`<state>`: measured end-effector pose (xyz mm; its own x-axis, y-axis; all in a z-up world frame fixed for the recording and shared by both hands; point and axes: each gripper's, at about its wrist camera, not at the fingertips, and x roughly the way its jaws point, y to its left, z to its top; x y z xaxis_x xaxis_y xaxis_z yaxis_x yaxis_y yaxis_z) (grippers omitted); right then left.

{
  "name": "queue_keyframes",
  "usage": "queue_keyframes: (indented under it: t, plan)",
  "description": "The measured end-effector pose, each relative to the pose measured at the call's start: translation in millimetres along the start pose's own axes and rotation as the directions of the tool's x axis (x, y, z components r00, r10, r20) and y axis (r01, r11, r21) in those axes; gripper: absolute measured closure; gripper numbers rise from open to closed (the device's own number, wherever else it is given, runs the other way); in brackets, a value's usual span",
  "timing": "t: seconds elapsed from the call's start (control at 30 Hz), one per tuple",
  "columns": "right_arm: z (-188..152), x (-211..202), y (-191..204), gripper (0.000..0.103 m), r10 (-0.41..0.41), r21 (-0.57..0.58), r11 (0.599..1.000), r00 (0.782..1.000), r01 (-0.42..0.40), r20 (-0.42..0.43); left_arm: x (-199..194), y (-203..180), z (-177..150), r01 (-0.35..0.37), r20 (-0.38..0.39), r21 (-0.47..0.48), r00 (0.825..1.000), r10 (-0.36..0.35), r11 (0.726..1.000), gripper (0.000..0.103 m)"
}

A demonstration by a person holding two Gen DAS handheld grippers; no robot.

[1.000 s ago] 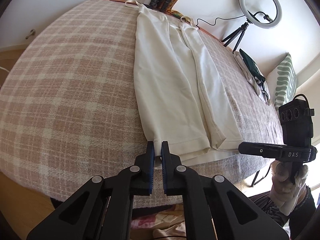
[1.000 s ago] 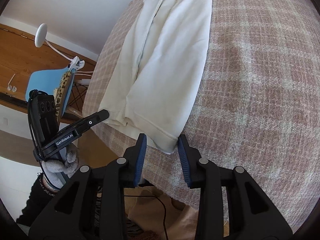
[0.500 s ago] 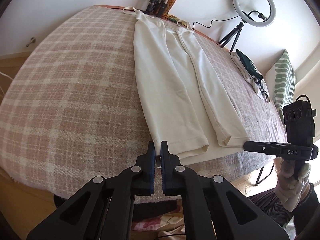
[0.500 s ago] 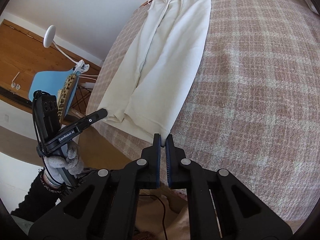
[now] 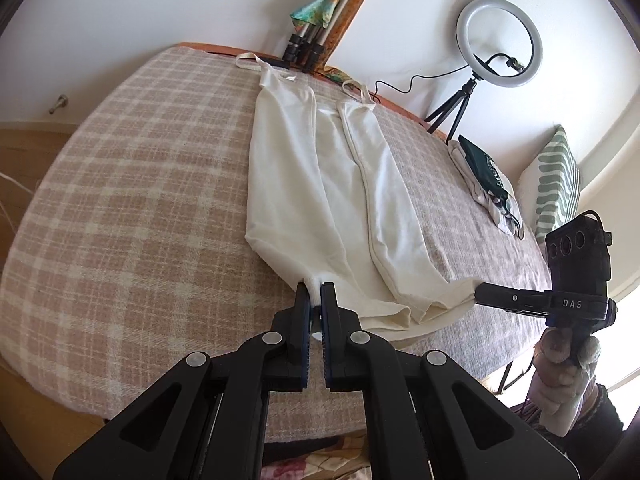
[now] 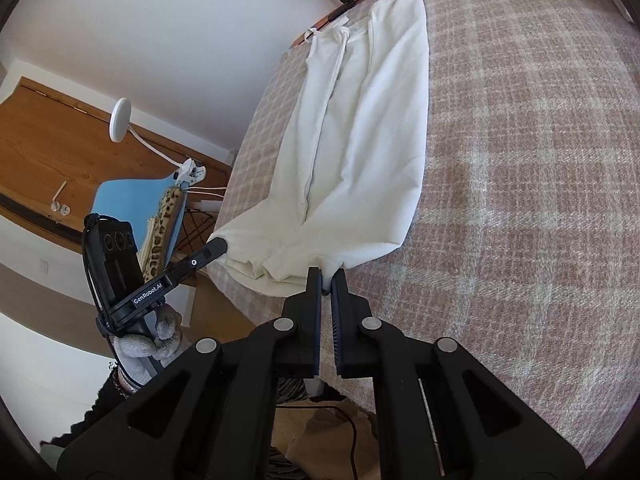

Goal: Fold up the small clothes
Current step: 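Lift the hem and fold it toward the straps with both grippers, then open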

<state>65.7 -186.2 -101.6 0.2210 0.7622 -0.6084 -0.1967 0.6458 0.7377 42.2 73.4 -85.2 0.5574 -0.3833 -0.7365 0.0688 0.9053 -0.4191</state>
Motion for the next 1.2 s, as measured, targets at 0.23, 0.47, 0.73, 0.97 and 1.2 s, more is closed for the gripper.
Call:
queue_keyframes:
  t: [0.23,0.47,0.73,0.97,1.2]
  plan:
    - [48.5,-2.0,9.8,0.097,-0.013,-0.012,1.000,0.997,0.014,0.081,18.0,-5.1,46.3,-0.024,0.023,0.009,0.999,0.024,1.000,0.100]
    - [88.4,23.3,-5.7,0.097,-0.088,0.017,0.996,0.992,0.087,0.093,53.2,8.2,80.2,-0.071,0.012,-0.015,0.997,0.071,0.997,0.100]
    - [112.5,57.7,-29.2,0.097,-0.152,0.038,0.988,0.987,0.150,0.051,87.2,17.3,92.9,-0.115,-0.027,-0.005,0.993,0.115,0.993,0.100]
    - [121.3,70.4,-40.8,0.097,-0.203,0.051,0.978,0.979,0.201,0.034,96.1,23.2,100.8,-0.158,-0.033,0.002,0.987,0.158,0.987,0.090]
    - [123.6,47.7,-21.9,0.069,-0.285,-0.031,0.956,0.951,0.291,0.120,61.8,21.5,102.9,-0.170,0.077,0.044,0.983,0.166,0.984,0.088]
